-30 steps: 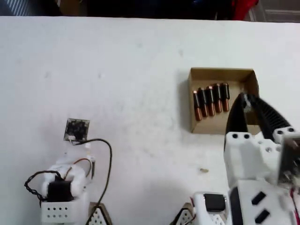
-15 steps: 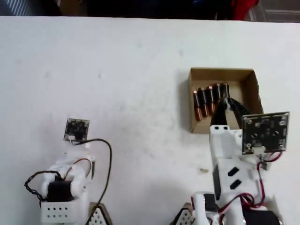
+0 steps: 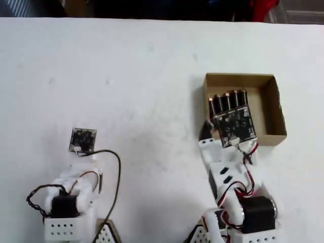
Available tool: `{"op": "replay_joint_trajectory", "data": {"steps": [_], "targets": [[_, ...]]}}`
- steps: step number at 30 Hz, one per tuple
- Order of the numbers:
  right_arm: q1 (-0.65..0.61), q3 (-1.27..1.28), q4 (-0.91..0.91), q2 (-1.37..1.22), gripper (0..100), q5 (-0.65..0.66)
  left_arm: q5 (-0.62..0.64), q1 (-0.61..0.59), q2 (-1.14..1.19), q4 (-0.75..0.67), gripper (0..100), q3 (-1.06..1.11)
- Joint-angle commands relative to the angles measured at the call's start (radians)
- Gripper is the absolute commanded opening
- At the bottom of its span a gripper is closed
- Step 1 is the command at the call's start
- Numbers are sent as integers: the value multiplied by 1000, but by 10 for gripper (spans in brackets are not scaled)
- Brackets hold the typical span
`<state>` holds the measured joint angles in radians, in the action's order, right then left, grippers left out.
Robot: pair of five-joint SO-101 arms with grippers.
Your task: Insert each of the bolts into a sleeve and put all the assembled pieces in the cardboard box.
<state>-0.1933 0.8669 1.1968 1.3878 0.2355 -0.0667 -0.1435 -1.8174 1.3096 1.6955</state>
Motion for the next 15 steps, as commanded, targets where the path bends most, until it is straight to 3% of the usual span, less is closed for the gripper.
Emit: {"op": "replay_joint_trajectory", "data": {"steps": [1,8,15], "targets": [[-19,6,-33,-2,17,6,9,-8,-4,-28,24,-2],[62,-94,-12,-2,17,5,9,-10,-4,-28,24,-2],[59,-138,39,76,17,3,9,-10,-4,-28,24,-2]]}}
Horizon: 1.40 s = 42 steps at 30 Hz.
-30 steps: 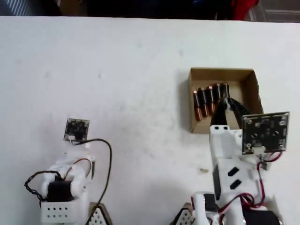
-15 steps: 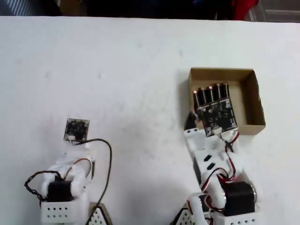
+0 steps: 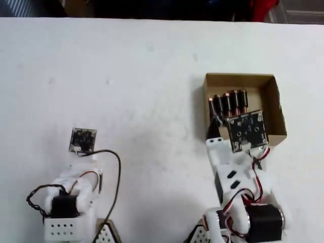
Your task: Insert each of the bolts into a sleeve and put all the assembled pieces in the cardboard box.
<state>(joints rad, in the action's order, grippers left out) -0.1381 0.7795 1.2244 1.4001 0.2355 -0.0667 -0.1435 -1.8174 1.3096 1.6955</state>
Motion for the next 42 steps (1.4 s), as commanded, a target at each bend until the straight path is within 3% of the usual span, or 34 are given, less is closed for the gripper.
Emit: {"op": "replay_joint_trajectory", "data": {"steps": [1,13,28,38,42], "targets": [[4,-49,13,94,17,3,9,-10,-4,-28,24,-2],[12,-46,42,403,17,5,9,-10,-4,-28,24,-2],[13,-52,134,403,17,8,9,-12,-4,-28,24,-2],[13,-204,234,403,17,8,9,-12,-4,-28,24,-2],[13,-130,176,401,17,11,5,-12,-4,-29,24,-2]]}}
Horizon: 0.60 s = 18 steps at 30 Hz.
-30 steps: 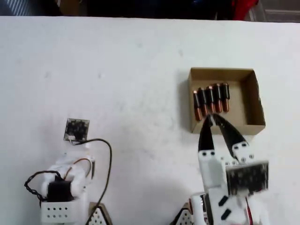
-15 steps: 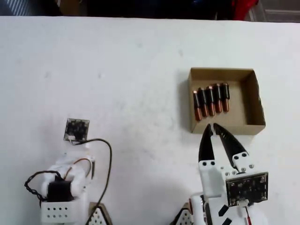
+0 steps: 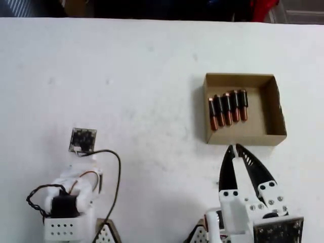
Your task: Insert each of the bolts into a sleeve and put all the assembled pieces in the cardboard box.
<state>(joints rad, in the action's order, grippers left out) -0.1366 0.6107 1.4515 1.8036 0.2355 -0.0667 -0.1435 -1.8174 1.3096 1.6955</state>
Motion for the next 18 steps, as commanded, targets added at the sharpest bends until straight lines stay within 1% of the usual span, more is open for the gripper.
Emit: {"op": "replay_joint_trajectory", "data": {"steps": [1,11,14,18], "targets": [[12,68,-84,-2,17,11,2,-12,-4,-29,24,-2],[12,465,-351,-2,17,12,2,-8,-4,-28,24,-2],[12,549,-389,-2,17,12,6,-7,-4,-28,24,-2],[12,635,-395,-2,17,12,8,-7,-4,-28,24,-2]]}}
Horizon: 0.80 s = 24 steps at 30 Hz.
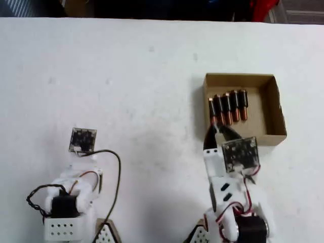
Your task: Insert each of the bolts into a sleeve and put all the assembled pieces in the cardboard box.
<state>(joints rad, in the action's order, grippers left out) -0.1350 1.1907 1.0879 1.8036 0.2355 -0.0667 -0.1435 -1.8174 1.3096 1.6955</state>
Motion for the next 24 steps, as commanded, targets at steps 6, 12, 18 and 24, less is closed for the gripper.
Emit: {"op": "replay_joint_trajectory", "data": {"steps": [6,12,18,24], "targets": [[10,150,-31,-2,17,12,8,-7,-4,-28,24,-2],[10,279,-31,-2,17,5,8,-7,-4,-28,24,-2],[10,353,-31,-2,17,3,8,-7,-4,-31,24,-3],[12,413,-27,-2,17,3,8,-7,-4,-32,24,-3]]}}
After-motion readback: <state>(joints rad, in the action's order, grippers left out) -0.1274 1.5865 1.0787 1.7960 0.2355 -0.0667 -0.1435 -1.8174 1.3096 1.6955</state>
